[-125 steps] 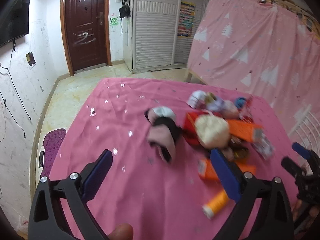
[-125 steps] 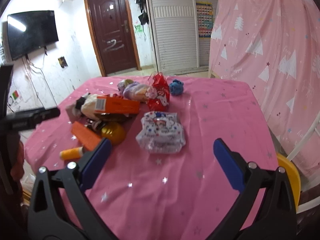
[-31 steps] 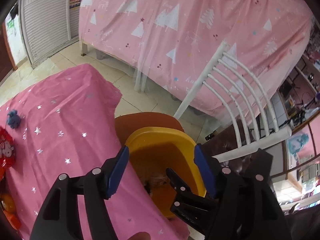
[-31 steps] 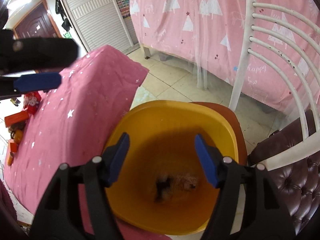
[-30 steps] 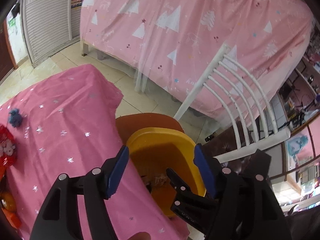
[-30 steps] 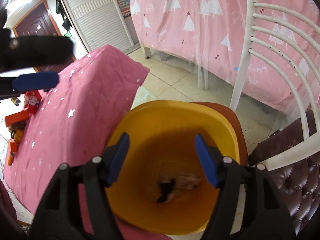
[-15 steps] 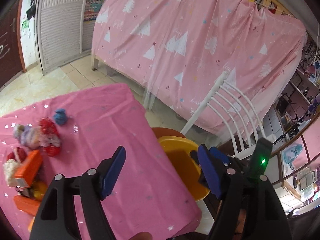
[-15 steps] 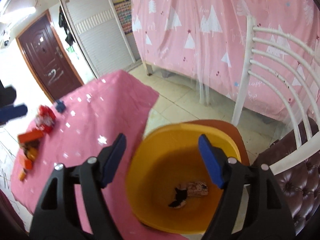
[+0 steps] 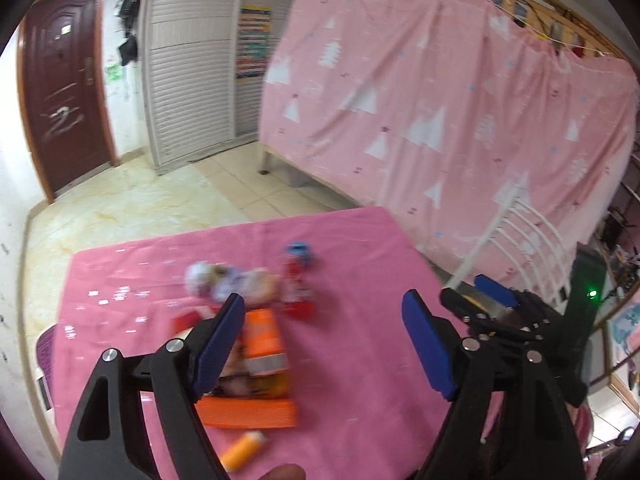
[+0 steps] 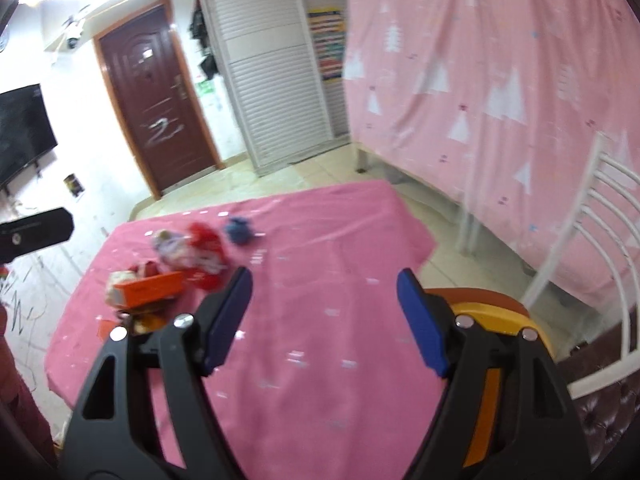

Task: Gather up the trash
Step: 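Grasp the white plastic bag with left gripper while right grasps the red wrapper, then carry both items to the yellow bin and release them inside, then grasp the red knit hat with left gripper while right grasps the beige sock, then carry hat and sock to the yellow bin and open both grippers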

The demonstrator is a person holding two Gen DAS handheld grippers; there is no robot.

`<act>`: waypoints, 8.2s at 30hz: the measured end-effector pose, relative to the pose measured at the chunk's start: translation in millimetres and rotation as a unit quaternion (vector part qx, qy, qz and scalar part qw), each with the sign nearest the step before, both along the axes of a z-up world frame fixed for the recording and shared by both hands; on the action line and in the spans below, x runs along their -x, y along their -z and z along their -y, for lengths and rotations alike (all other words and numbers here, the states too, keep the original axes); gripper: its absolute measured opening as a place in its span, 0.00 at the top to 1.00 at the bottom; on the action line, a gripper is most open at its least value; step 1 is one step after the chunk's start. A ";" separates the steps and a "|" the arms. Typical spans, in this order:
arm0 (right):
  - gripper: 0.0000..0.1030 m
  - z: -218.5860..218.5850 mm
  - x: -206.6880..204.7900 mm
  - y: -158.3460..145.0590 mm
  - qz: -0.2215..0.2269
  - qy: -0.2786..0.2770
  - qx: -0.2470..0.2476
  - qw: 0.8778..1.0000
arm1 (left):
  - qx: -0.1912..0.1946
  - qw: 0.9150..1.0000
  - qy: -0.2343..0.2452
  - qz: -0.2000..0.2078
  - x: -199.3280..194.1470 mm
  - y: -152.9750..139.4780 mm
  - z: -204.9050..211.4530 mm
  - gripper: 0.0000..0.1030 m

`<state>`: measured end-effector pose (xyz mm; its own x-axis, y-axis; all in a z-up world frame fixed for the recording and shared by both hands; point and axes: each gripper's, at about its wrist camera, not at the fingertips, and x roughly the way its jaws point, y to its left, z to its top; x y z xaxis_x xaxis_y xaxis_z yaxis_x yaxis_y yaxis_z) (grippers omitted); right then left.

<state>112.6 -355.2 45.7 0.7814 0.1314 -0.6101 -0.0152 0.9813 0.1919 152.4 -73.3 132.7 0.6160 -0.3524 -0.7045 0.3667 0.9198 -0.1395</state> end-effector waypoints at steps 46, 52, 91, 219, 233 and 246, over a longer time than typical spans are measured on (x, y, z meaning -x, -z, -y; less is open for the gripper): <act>0.41 -103.2 -116.8 37.1 -0.109 -0.099 -0.038 0.988 | 0.039 0.979 -0.051 -0.193 -68.4 124.5 -71.3 0.57; 0.51 -97.8 -124.5 45.4 -0.122 -0.085 -0.047 0.988 | 0.052 0.979 -0.064 -0.189 -68.0 121.1 -72.7 0.58; 0.74 21.3 -51.0 20.8 -0.041 0.023 -0.005 0.999 | 0.017 0.993 0.025 -0.111 -30.8 45.7 53.9 0.58; 0.39 -159.4 -149.8 38.0 -0.112 -0.094 0.054 0.988 | -0.021 0.989 -0.026 -0.147 -95.8 149.4 -74.5 0.82; 0.66 -175.8 -154.1 58.8 -0.141 -0.140 0.046 0.979 | -0.026 0.991 -0.029 -0.129 -75.8 133.9 -90.3 0.89; 0.82 -154.9 -126.3 24.3 -0.082 -0.127 0.042 0.988 | -0.021 0.993 -0.055 -0.106 -58.7 100.2 -103.1 0.89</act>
